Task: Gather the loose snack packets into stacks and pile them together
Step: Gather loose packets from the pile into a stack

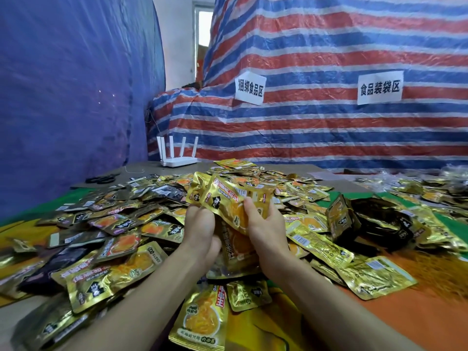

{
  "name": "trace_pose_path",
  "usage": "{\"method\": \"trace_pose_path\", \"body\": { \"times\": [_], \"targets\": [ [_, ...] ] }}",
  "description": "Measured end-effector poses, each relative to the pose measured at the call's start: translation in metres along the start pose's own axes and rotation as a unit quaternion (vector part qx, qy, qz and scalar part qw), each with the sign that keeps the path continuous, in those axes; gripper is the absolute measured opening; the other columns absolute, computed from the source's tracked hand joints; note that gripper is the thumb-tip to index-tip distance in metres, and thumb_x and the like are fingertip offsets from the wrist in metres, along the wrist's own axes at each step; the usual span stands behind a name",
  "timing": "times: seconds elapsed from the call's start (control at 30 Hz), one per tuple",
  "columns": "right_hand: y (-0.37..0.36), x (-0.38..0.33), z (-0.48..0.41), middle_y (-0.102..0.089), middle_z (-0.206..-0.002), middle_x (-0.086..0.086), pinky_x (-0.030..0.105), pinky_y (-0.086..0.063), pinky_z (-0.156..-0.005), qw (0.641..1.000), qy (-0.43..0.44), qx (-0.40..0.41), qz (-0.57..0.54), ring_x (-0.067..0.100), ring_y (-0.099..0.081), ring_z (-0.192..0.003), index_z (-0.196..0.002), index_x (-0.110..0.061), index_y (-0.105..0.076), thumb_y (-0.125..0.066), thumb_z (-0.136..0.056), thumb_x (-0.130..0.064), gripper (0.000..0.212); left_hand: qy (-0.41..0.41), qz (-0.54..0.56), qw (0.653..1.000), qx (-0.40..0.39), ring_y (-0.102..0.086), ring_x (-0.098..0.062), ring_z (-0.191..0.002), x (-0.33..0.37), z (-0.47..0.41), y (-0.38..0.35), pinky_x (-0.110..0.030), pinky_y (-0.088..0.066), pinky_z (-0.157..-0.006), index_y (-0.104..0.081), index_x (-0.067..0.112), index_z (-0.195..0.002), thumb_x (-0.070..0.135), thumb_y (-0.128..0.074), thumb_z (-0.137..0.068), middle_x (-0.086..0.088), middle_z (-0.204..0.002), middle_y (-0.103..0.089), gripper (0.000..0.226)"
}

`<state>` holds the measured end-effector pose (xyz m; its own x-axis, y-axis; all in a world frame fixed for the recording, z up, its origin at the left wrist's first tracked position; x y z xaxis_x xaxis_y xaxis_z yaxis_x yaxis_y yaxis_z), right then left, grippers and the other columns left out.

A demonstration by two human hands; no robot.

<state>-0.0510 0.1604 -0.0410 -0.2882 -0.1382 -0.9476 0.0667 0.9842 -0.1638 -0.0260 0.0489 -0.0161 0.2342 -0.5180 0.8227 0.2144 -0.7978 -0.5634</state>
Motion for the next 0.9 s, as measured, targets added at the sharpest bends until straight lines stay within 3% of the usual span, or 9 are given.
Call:
{"method": "trace_pose_path", "body": {
  "times": [0.13,0.27,0.33,0.43,0.5,0.57,0.7,0.8,0.9],
  "targets": [
    [-0.005,0.000,0.007,-0.077,-0.093,-0.007,0.040,-0.063,-0.080,0.998,-0.013,-0.060,0.023,0.013,-0.075,-0.086,-0.110,-0.025,-0.068,-0.068,-0.094,-0.045,0.026,0.036,0.055,0.998,0.021,-0.069,-0.039,-0.102,0.009,-0.004,0.007,-0.050,-0.060,-0.080,-0.063,-0.001,-0.124,0.006,-0.033,-0.098,-0.027,-0.117,-0.068,0.040],
    [-0.009,-0.002,0.009,-0.076,-0.103,0.008,0.046,-0.062,-0.083,0.999,-0.023,-0.035,-0.010,0.023,-0.075,-0.090,-0.123,-0.014,-0.065,-0.067,-0.096,-0.039,0.037,0.061,0.109,0.991,-0.046,-0.076,-0.030,-0.072,0.007,-0.002,0.007,-0.040,-0.060,-0.052,-0.082,0.008,-0.074,0.023,-0.034,-0.103,-0.017,-0.085,-0.077,0.058],
    [-0.009,-0.001,0.006,-0.078,-0.095,0.008,0.049,-0.062,-0.084,0.998,-0.039,-0.010,-0.050,0.026,-0.076,-0.087,-0.114,-0.014,-0.068,-0.068,-0.096,-0.037,0.029,0.062,0.129,0.987,-0.070,-0.076,-0.032,-0.083,0.003,0.002,0.006,-0.046,-0.062,-0.067,-0.082,0.009,-0.083,0.056,-0.049,-0.096,-0.017,-0.094,-0.077,0.059],
    [-0.008,-0.001,0.007,-0.078,-0.090,0.009,0.053,-0.061,-0.082,0.989,-0.084,0.018,-0.123,0.031,-0.076,-0.086,-0.100,-0.018,-0.069,-0.068,-0.096,-0.035,0.017,0.064,0.094,0.987,-0.117,-0.069,-0.038,-0.110,-0.009,0.011,0.002,-0.055,-0.055,-0.093,-0.073,0.008,-0.117,0.089,-0.055,-0.061,-0.019,-0.119,-0.071,0.100],
    [-0.008,0.000,0.007,-0.079,-0.091,0.008,0.048,-0.062,-0.081,0.986,-0.089,0.008,-0.139,0.029,-0.076,-0.087,-0.100,-0.017,-0.070,-0.069,-0.096,-0.033,0.017,0.047,0.018,0.986,-0.159,-0.070,-0.036,-0.109,-0.014,0.021,-0.004,-0.052,-0.057,-0.091,-0.073,0.012,-0.117,0.082,-0.070,-0.056,-0.017,-0.121,-0.071,0.094],
    [-0.007,-0.001,0.008,-0.079,-0.091,0.007,0.041,-0.063,-0.074,0.985,-0.082,-0.036,-0.149,0.026,-0.077,-0.085,-0.095,-0.016,-0.075,-0.070,-0.094,-0.027,0.012,0.037,-0.039,0.993,-0.109,-0.074,-0.034,-0.096,-0.012,0.019,-0.004,-0.051,-0.061,-0.081,-0.073,0.008,-0.115,0.055,-0.086,-0.062,-0.017,-0.111,-0.074,0.071],
    [-0.001,-0.011,0.009,-0.076,-0.087,0.008,0.034,-0.058,-0.063,0.994,-0.007,-0.087,-0.064,0.028,-0.074,-0.084,-0.089,-0.018,-0.074,-0.074,-0.078,-0.025,0.013,0.015,-0.046,0.998,-0.027,-0.073,-0.026,-0.065,-0.002,0.002,0.009,-0.034,-0.056,-0.050,-0.071,0.004,-0.101,0.022,-0.082,-0.077,-0.018,-0.090,-0.076,0.032],
    [0.003,-0.015,0.010,-0.071,-0.107,0.007,0.034,-0.060,-0.075,0.996,0.066,-0.066,0.003,0.023,-0.070,-0.099,-0.112,-0.033,-0.062,-0.071,-0.068,-0.025,0.045,-0.012,-0.038,0.999,-0.033,-0.072,-0.025,-0.063,-0.002,-0.003,0.015,-0.038,-0.058,-0.053,-0.073,0.011,-0.087,0.010,-0.082,-0.076,-0.010,-0.079,-0.075,0.015],
    [0.003,-0.020,0.014,-0.063,-0.121,-0.003,0.032,-0.059,-0.083,0.982,0.146,-0.059,0.102,0.010,-0.061,-0.108,-0.130,-0.038,-0.061,-0.065,-0.086,-0.030,0.045,-0.044,-0.085,0.994,-0.048,-0.075,-0.029,-0.076,-0.007,-0.008,0.016,-0.041,-0.061,-0.064,-0.078,0.014,-0.081,0.009,-0.082,-0.075,-0.009,-0.086,-0.077,0.009]
  ]
}}
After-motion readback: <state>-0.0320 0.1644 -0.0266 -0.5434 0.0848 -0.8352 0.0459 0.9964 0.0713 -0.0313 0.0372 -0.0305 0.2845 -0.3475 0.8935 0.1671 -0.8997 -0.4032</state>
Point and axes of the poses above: each hand's wrist, its own z-axis away from the middle knuckle, its own y-axis out of the back of the hand, x = y × z, the point moved 2 cm from there along -z, towards the middle knuckle
